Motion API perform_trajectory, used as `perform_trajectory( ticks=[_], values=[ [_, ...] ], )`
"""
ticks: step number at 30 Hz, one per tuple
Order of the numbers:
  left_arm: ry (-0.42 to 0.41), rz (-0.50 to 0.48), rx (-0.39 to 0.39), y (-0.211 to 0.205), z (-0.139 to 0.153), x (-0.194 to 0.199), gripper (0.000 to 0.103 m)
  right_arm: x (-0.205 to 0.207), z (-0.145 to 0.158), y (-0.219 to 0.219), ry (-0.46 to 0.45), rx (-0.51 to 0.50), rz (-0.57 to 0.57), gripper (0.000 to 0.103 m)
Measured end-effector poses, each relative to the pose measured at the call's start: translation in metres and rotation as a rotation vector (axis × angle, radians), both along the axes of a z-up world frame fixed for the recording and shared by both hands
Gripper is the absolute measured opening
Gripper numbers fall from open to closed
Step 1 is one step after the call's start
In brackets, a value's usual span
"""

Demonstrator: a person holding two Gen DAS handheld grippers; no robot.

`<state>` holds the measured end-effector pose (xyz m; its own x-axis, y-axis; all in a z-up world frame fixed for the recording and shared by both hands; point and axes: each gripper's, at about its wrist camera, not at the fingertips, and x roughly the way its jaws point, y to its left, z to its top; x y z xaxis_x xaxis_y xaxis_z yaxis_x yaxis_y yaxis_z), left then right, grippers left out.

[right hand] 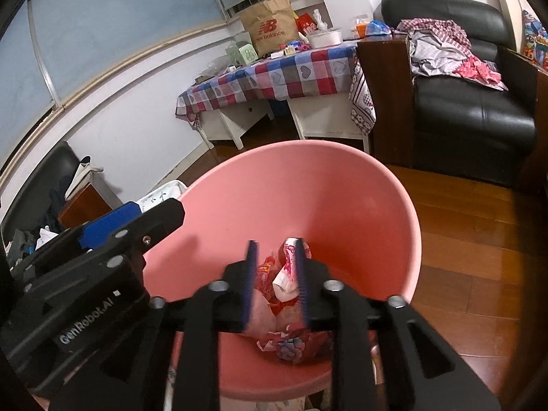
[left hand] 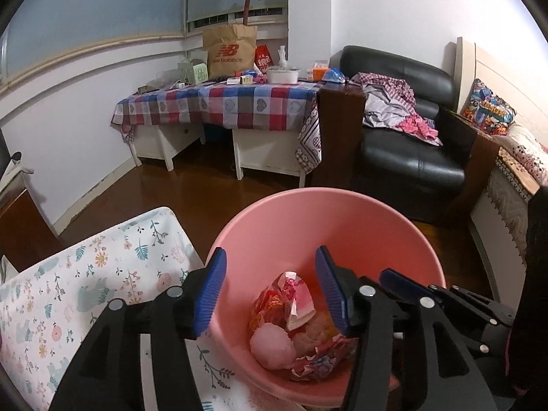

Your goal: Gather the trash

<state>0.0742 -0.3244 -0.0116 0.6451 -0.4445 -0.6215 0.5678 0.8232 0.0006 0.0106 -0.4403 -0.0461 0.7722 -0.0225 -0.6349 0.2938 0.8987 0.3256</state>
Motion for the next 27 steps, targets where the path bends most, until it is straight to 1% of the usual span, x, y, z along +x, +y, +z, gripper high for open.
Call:
perform_trajectory(
  ticks=[2, 7, 9, 11, 12, 13, 18, 20, 27],
  values=[
    [0.0, -0.001, -0.003, 0.002, 0.003, -0.003, 0.058, -0.005, 0.004, 0.004, -0.012, -0.009, 0.0, 0.038],
    [-0.002, -0.003, -0.004, 0.012, 0.012, -0.012, 0.062, -0.013, 0.013, 0.012, -0.021, -0.028, 0.015, 0.039],
    [-0.006, -0.003, -0.006, 0.017, 0.016, -0.015, 0.062, -0.016, 0.017, 0.015, -0.027, -0.027, 0.017, 0.04],
    [-0.006, -0.003, -0.012, 0.021, 0.021, -0.019, 0.062, -0.02, 0.021, 0.019, -0.034, -0.016, 0.027, 0.043],
    [-0.005, -0.003, -0.014, 0.023, 0.023, -0.021, 0.062, -0.022, 0.023, 0.022, -0.039, -0.016, 0.031, 0.048],
    [-0.004, -0.003, -0.016, 0.027, 0.026, -0.024, 0.062, -0.024, 0.026, 0.023, -0.043, -0.02, 0.032, 0.05],
    [-0.012, 0.004, -0.03, 0.042, 0.038, -0.036, 0.064, -0.034, 0.041, 0.041, -0.07, -0.055, 0.057, 0.051],
    [-0.015, 0.013, -0.035, 0.049, 0.042, -0.041, 0.067, -0.037, 0.045, 0.047, -0.074, -0.064, 0.065, 0.051],
    [-0.007, 0.047, -0.057, 0.082, 0.052, -0.059, 0.068, -0.048, 0.058, 0.074, -0.083, -0.092, 0.103, 0.052]
  ],
)
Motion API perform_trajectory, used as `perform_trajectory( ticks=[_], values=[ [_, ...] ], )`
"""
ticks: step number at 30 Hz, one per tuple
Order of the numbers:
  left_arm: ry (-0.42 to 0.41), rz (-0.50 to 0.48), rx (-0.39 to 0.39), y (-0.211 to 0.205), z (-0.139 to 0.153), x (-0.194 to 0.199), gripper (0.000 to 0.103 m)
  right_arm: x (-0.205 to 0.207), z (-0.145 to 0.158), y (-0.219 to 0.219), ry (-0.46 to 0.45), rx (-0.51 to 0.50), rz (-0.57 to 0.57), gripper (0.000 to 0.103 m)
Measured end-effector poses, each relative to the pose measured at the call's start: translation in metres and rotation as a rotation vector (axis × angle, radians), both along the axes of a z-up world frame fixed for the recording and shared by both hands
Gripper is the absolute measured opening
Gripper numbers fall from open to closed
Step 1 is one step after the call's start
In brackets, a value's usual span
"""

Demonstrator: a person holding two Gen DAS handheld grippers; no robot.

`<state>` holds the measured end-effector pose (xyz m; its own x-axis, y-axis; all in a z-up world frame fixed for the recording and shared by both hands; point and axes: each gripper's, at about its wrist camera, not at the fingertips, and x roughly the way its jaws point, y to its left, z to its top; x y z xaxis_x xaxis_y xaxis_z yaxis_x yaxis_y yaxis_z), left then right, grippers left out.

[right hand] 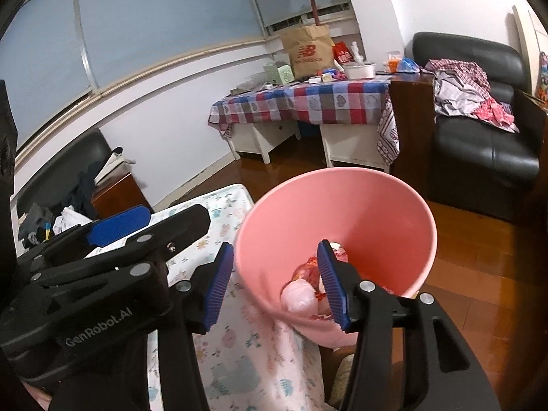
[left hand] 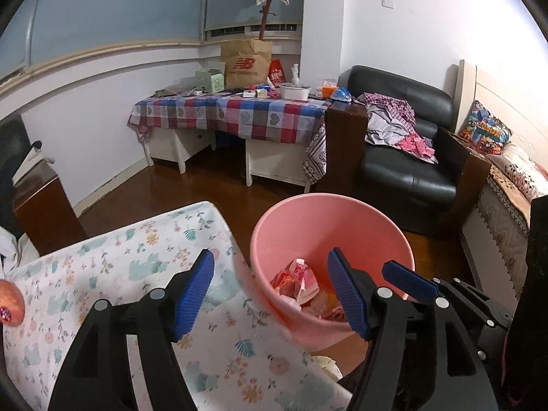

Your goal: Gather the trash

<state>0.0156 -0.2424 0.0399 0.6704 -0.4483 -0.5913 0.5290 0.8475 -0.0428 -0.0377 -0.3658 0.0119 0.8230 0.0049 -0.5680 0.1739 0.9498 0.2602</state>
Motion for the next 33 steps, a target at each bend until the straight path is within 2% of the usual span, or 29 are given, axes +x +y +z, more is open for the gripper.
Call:
perform_trajectory(
  ticks=[13, 33],
  values=[
    [0.002, 0.065, -0.032, 0.052, 0.007, -0.016, 0.068, -0.013, 0.009, 0.048, 0.004, -0.056, 0.078, 0.053],
    [0.017, 0.117, -0.091, 0.097, 0.002, -0.029, 0.068, -0.018, 0.012, 0.077, 0.007, -0.106, 0.097, 0.054]
  ],
)
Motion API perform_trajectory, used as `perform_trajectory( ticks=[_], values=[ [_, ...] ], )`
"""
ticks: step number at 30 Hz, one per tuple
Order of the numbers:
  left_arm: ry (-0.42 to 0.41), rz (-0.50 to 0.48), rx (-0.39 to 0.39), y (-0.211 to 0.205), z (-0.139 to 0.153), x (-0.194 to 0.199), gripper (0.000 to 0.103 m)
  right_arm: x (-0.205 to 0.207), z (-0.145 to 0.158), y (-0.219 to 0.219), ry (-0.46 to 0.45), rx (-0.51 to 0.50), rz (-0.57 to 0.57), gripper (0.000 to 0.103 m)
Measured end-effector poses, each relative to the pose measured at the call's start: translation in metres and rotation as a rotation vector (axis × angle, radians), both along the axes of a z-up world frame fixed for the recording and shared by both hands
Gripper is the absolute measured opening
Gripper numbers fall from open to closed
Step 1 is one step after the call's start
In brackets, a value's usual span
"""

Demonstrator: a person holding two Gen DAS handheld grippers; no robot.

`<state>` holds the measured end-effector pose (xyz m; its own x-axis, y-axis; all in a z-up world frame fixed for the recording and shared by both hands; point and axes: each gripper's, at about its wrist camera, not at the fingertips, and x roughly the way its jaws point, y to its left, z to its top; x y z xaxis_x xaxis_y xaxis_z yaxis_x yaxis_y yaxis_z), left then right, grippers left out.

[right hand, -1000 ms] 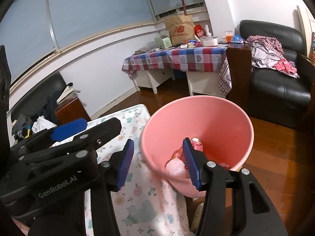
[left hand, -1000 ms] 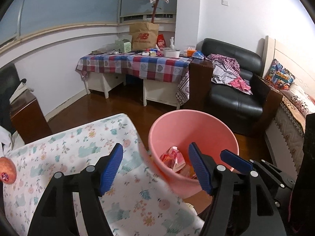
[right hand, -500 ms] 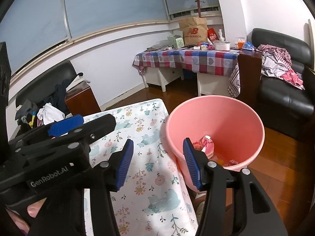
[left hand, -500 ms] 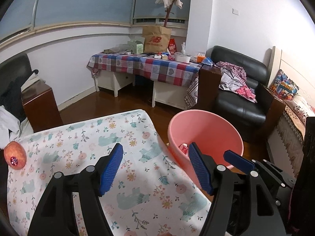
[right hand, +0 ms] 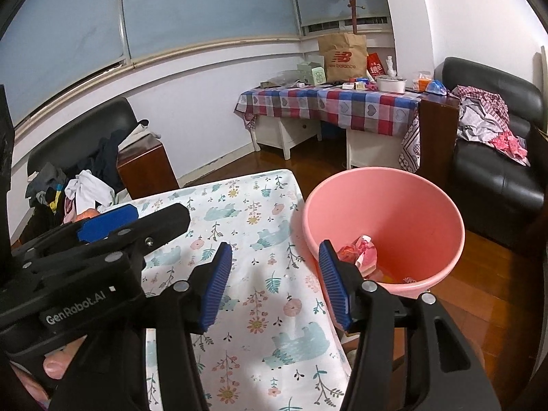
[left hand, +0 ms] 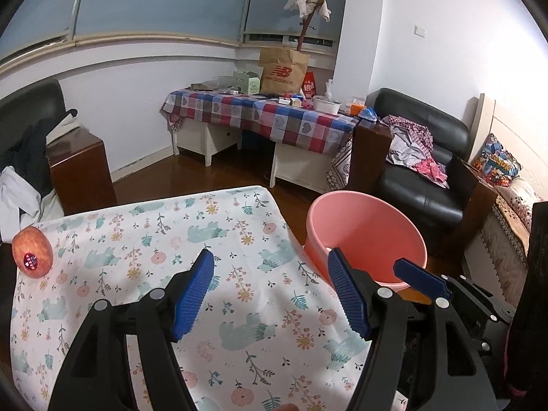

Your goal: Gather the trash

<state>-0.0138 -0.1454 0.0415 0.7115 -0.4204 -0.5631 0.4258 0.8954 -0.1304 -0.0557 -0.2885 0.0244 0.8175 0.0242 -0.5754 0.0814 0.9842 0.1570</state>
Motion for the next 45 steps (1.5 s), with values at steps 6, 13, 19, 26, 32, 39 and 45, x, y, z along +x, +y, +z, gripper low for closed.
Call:
perform_trajectory(
  ticks=[6, 13, 19, 26, 32, 39, 45],
  values=[
    [0.009, 0.015, -0.013, 0.009, -0.003, 0.002, 0.068, 0.002, -0.002, 0.006, 0.009, -0.011, 0.011, 0.054],
    [0.021, 0.024, -0.023, 0.014, -0.006, 0.004, 0.068, 0.004, -0.004, 0.01, 0.021, -0.017, 0.015, 0.054],
    [0.029, 0.025, -0.025, 0.016, -0.009, 0.006, 0.068, 0.007, -0.006, 0.012, 0.03, -0.018, 0.017, 0.054],
    [0.033, 0.024, -0.025, 0.017, -0.013, 0.008, 0.068, 0.01, -0.009, 0.012, 0.037, -0.016, 0.017, 0.054],
    [0.037, 0.025, -0.025, 0.018, -0.018, 0.01, 0.068, 0.012, -0.014, 0.01, 0.048, -0.011, 0.017, 0.054],
    [0.048, 0.025, -0.022, 0.014, -0.022, 0.01, 0.068, 0.015, -0.015, 0.01, 0.053, -0.012, 0.018, 0.054],
    [0.049, 0.024, -0.021, 0.015, -0.022, 0.012, 0.068, 0.018, -0.019, 0.009, 0.061, -0.01, 0.02, 0.054]
  ],
)
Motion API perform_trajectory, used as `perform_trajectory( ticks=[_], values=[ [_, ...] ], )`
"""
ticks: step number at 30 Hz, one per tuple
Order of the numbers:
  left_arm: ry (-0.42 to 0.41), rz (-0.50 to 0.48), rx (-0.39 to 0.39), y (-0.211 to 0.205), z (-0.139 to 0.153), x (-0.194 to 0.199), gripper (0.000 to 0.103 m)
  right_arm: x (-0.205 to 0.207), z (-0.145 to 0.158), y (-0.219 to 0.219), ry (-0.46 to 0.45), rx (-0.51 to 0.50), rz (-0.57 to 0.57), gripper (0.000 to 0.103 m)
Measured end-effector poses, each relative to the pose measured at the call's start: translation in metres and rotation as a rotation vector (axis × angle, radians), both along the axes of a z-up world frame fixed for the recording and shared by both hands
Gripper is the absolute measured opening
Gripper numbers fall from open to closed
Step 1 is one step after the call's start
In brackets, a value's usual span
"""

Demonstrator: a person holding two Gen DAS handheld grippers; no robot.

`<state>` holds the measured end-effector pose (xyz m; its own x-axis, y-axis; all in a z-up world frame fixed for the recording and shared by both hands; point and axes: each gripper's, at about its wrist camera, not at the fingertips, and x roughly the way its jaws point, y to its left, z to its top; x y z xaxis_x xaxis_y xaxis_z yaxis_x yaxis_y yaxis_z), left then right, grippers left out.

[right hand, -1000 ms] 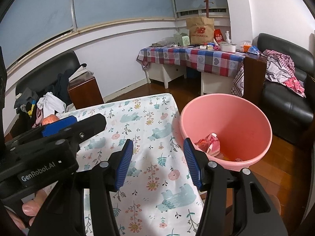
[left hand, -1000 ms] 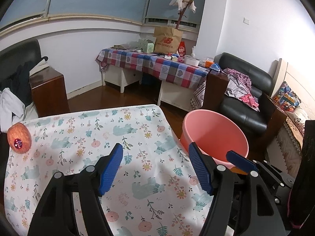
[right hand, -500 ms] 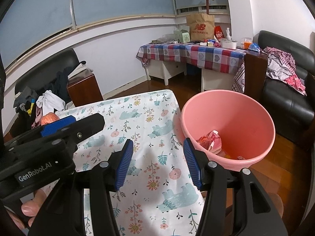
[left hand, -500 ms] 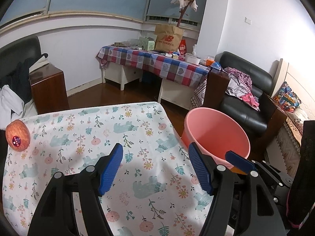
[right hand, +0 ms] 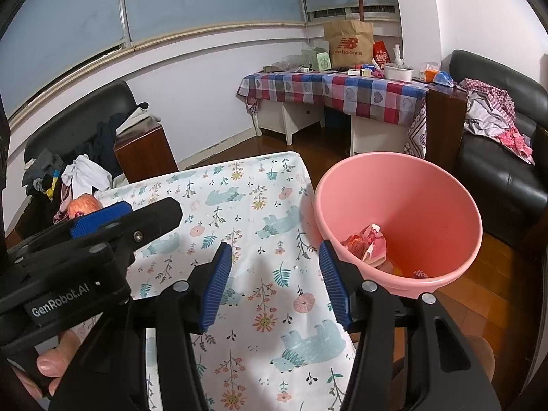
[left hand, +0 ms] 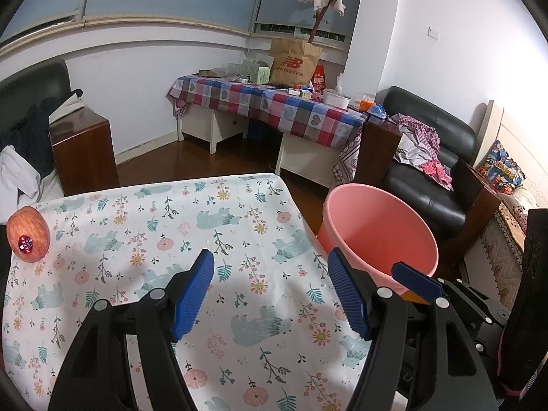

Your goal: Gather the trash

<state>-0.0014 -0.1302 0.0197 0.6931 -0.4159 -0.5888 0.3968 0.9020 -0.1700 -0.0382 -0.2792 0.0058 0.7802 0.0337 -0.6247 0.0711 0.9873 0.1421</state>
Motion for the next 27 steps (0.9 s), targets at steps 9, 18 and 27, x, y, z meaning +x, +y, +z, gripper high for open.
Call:
perform_trajectory(
  ticks=[9, 18, 27],
  values=[
    [0.003, -0.002, 0.002, 0.0, -0.003, 0.002, 0.068, 0.004, -0.003, 0.0, 0.009, 0.001, 0.001, 0.054],
    [0.01, 0.0, 0.003, 0.002, -0.008, 0.006, 0.068, 0.005, -0.007, 0.001, 0.02, 0.001, 0.004, 0.054],
    [0.02, 0.015, 0.007, 0.005, -0.013, 0.008, 0.068, 0.008, -0.008, 0.003, 0.029, -0.002, 0.007, 0.054]
  ],
)
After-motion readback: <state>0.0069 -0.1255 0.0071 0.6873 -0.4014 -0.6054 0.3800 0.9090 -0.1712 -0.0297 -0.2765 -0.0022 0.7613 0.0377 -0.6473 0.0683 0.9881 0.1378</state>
